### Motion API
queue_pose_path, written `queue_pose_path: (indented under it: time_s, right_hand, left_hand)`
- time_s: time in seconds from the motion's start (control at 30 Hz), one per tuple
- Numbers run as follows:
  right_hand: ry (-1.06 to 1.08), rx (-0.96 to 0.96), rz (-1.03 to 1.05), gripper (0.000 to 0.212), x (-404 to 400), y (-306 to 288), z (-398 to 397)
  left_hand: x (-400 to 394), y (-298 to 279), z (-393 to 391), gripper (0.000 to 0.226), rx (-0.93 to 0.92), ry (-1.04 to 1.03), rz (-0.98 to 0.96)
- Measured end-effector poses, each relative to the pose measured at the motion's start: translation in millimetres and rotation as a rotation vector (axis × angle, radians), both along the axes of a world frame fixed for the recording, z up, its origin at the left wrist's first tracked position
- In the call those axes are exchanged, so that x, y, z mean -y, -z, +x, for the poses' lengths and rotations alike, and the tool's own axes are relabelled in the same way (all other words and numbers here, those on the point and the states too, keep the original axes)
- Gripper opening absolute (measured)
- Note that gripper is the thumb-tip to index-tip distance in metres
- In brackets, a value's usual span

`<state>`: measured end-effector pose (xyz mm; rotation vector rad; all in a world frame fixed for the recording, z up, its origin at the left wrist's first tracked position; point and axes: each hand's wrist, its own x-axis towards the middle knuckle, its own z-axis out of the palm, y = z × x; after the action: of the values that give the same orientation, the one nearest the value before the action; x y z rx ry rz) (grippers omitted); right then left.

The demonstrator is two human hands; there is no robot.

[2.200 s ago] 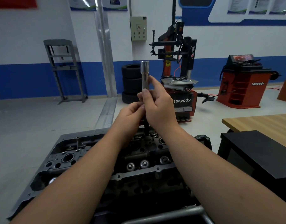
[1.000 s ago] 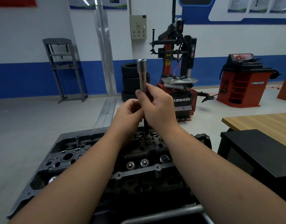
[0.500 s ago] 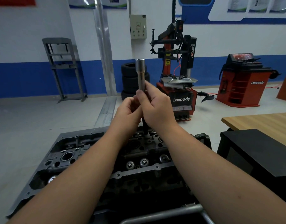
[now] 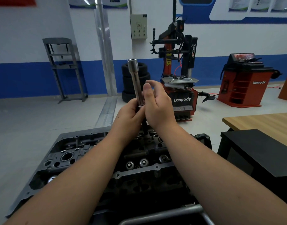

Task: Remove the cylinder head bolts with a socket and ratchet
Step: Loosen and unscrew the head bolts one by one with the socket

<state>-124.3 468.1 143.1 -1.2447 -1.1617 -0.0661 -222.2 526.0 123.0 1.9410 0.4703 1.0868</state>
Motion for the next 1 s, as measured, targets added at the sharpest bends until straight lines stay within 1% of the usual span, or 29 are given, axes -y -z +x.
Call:
queue_pose_path:
  time_s: [0.07, 0.1, 0.3, 0.47, 0.63, 0.77, 0.87, 1.0]
  right_hand:
    - [0.018, -0.028, -0.034, 0.026, -0.1, -0.6, 0.9]
    - [0.032, -0.042, -0.054, 0.026, -0.4, -0.9, 1.7]
    - [0.083, -0.082, -0.16, 0.038, -4.1, -0.1, 6.4]
    - [0.078, -0.095, -0.239, 0.057, -5.9, -0.5, 6.9]
    - [0.134, -0.119, -0.152, 0.062, -7.7, 1.6, 7.3]
    - [0.162, -0.142, -0.099, 0.058, -6.5, 2.7, 6.6]
    - [0.179, -0.212, -0.063, 0.055, -7.6, 2.3, 5.5]
    - [0.191, -0.3, -0.048, 0.052, -6.9, 1.1, 6.3]
  left_hand:
    - [-0.3, -1.3, 0.3, 0.014, 0.01, -0.028, 0.022]
    - [-0.3, -1.7, 0.5, 0.014, 0.023, -0.031, 0.024]
    - [-1.2, -1.2, 1.8, 0.01, 0.066, -0.051, 0.075]
    - [-4.2, -0.5, 3.5, 0.011, 0.062, -0.079, 0.105]
    - [-1.4, 1.6, 6.3, 0.014, 0.054, -0.112, 0.127]
    - [2.2, -1.8, 5.3, 0.02, -0.01, -0.158, 0.189]
    - [2.7, -9.0, 6.6, 0.023, -0.066, -0.195, 0.239]
    - [7.8, -32.7, 10.1, 0.024, -0.02, -0.243, 0.285]
